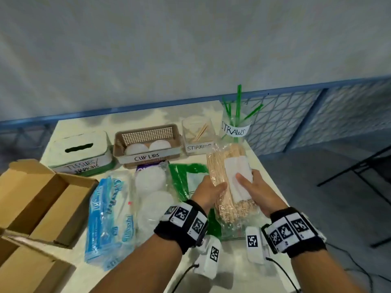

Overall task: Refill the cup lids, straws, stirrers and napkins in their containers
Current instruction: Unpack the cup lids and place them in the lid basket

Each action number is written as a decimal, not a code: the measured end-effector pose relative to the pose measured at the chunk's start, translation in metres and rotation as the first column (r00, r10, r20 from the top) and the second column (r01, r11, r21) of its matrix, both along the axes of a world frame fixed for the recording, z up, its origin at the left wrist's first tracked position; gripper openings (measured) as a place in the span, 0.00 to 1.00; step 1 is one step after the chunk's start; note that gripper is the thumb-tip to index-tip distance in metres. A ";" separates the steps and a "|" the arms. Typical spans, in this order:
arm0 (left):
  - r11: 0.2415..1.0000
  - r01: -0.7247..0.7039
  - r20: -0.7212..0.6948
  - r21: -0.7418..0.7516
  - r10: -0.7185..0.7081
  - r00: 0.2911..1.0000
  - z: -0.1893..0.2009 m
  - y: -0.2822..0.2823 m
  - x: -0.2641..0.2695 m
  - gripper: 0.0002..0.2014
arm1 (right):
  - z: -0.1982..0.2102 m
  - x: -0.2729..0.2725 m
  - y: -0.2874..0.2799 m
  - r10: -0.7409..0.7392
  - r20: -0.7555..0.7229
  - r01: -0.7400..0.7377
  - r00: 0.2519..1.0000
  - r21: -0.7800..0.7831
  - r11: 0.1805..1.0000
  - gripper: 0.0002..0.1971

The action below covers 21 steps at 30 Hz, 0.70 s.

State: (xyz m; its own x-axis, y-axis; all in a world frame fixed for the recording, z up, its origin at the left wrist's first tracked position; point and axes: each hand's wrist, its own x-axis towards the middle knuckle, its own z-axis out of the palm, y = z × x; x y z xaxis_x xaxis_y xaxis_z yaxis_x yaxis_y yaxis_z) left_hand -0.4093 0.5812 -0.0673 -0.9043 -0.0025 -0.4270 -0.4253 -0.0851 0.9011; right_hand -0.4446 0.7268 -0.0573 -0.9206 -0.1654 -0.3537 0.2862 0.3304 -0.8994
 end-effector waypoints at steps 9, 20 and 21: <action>0.988 -0.078 0.158 -0.131 0.099 0.982 -0.078 0.064 -0.059 0.40 | -0.052 -0.068 0.053 0.092 0.053 -0.098 0.994 0.122 0.988 0.21; 0.899 -0.157 0.076 -0.410 0.205 0.976 -0.076 0.078 -0.056 0.37 | -0.085 -0.087 0.055 0.205 0.041 -0.206 0.978 0.372 0.905 0.21; 0.883 -0.190 0.005 -0.430 0.212 0.977 -0.075 0.080 -0.055 0.38 | -0.087 -0.088 0.054 0.192 0.046 -0.195 0.980 0.375 0.906 0.21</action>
State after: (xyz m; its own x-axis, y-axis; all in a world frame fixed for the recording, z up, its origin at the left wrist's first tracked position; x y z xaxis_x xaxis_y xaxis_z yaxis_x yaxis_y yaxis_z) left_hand -0.4639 0.6616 -0.1422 -0.8422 -0.3735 -0.3890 -0.4859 0.2127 0.8477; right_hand -0.5322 0.7813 -0.1440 -0.8810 -0.1935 -0.4317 0.1888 0.6930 -0.6958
